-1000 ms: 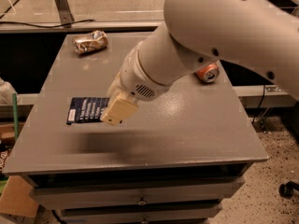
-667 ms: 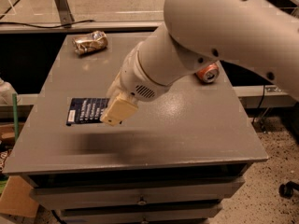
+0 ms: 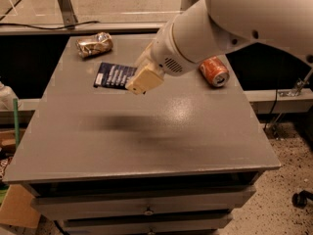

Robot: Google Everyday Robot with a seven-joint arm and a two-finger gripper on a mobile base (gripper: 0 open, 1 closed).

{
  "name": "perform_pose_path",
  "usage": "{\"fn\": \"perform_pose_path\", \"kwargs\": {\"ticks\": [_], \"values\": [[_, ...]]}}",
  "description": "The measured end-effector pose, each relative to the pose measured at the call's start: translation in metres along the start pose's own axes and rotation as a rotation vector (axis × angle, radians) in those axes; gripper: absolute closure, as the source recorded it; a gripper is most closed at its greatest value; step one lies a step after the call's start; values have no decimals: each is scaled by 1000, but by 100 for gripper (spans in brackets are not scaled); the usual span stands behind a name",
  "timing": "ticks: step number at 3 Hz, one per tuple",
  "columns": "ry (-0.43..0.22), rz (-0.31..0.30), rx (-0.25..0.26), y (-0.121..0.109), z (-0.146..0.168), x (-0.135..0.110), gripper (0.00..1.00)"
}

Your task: Move rxbar blueberry near orange can

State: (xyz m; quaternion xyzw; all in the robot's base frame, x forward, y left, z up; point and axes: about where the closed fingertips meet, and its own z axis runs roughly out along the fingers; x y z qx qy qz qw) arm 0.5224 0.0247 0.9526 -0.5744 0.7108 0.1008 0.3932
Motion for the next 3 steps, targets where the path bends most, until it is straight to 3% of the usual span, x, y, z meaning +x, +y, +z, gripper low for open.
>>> {"fn": "perform_pose_path", "kwargs": {"ticks": [1,2,3], "values": [[-2,47,75,-50,5,12,100],[-21,91,120,-98,27,18,100],[-34,110,132,-131,57,10,100]]}}
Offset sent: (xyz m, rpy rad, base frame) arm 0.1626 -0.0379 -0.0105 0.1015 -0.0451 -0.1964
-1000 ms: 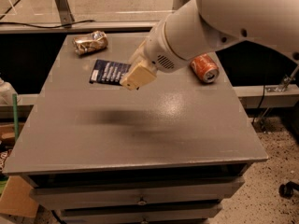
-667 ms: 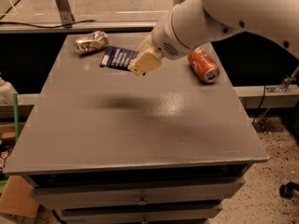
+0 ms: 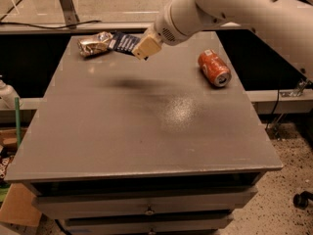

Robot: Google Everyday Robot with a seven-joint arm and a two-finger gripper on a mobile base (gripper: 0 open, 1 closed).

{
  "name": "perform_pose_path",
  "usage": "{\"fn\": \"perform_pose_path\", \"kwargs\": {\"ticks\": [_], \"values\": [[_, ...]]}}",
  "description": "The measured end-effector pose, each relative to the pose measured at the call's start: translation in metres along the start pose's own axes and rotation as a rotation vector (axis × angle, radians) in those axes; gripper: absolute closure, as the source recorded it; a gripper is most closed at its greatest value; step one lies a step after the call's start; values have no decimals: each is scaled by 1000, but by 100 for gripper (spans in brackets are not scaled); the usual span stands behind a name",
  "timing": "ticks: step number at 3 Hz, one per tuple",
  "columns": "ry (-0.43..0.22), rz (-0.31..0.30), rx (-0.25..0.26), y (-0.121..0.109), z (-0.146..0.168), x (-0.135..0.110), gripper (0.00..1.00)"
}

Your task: Move rxbar blueberry near orange can

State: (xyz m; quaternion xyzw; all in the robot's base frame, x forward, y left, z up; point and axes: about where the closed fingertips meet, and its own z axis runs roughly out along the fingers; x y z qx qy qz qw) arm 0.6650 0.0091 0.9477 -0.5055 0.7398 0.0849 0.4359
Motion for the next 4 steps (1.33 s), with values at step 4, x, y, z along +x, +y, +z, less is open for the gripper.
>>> {"fn": "perform_pose_path", "kwargs": {"ticks": [4], "values": [[40,35,-26,-48,118,-16,100]]}}
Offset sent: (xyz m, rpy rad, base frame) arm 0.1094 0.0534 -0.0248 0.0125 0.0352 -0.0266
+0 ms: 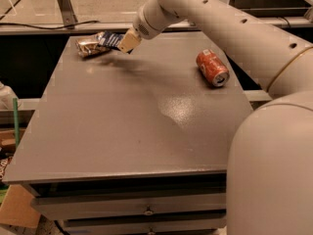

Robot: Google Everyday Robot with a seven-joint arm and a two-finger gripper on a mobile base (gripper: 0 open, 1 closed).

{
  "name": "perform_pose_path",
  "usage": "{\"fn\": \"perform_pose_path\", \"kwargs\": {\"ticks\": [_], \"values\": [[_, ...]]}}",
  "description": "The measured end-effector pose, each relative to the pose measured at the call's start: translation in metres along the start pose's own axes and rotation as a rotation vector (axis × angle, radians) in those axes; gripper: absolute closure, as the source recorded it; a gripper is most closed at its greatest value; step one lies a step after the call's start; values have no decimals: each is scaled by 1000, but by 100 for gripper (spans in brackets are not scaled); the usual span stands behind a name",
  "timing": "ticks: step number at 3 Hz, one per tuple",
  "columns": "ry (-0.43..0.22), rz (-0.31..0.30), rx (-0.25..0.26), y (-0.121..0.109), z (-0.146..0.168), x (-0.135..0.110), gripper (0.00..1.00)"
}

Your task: Move rxbar blueberry near orange can

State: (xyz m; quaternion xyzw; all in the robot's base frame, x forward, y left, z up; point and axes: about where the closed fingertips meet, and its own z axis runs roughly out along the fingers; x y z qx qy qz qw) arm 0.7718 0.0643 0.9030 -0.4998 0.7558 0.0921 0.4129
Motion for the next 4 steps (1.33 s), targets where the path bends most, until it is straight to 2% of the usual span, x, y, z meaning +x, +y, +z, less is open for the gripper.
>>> {"fn": "perform_pose_path", "kwargs": {"ticks": [2,3,4], "values": [[25,26,-23,5,18,19,100],[29,32,-69,11,25,24,82],[34,38,-103,18,29,28,60]]}}
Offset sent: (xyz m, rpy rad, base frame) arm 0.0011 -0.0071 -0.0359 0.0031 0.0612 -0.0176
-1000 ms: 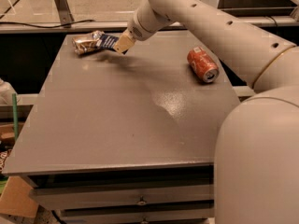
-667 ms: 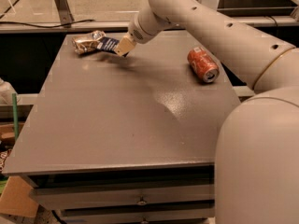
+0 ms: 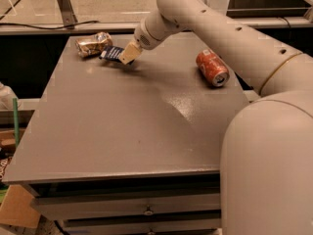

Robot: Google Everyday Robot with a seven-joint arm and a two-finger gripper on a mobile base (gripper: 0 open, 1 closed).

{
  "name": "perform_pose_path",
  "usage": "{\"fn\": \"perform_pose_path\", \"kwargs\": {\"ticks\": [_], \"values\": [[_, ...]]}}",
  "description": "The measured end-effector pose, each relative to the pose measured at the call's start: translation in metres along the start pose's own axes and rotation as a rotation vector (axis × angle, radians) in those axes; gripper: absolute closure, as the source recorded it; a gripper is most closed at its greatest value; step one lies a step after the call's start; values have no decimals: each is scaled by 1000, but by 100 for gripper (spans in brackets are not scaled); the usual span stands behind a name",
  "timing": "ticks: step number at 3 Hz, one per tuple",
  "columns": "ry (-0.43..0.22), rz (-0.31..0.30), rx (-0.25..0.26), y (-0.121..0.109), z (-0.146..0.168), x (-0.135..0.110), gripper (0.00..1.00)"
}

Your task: Move rxbar blueberry near orange can

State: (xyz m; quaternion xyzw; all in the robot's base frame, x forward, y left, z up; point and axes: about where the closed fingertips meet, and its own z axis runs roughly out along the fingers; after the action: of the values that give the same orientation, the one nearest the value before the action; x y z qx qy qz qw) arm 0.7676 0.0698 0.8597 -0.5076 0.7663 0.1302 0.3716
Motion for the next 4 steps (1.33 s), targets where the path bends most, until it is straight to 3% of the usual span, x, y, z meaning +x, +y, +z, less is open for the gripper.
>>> {"fn": "perform_pose_path", "kwargs": {"ticks": [2,3,4], "values": [[24,8,-42,13,1,11,13],[27,13,-64,22,-2,16,0],[-10,20,-80,34,-20,20,0]]}}
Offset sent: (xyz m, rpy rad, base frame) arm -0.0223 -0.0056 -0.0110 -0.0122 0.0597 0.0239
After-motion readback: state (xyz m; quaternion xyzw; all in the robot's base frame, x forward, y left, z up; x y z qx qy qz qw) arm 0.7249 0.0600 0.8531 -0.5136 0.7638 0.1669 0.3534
